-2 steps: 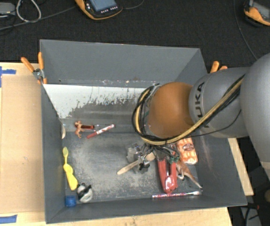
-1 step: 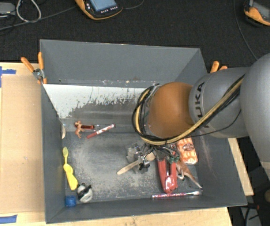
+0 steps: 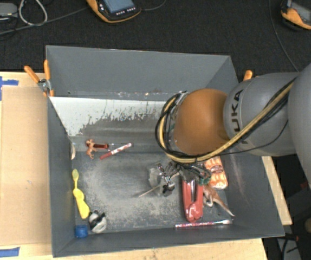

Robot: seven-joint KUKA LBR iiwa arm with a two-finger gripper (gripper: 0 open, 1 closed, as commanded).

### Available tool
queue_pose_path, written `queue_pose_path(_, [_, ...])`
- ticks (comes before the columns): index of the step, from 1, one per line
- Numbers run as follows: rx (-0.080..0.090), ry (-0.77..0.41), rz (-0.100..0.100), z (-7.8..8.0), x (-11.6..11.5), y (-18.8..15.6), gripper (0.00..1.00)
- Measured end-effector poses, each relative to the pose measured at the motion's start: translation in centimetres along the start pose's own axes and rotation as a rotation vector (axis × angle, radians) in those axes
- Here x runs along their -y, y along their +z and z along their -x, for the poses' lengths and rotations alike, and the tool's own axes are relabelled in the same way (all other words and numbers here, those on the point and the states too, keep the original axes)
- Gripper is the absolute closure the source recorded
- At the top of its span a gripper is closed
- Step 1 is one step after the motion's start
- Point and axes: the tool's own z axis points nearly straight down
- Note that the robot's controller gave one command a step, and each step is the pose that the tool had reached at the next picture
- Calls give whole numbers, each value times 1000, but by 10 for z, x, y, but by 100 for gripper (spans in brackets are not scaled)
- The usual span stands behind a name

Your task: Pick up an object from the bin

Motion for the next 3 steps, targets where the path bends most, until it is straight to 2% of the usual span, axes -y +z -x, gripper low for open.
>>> queue_pose_path(1, [3, 0, -1, 1, -1, -38, 100])
queue_pose_path(3, [5, 1, -1, 1, -2, -80, 100])
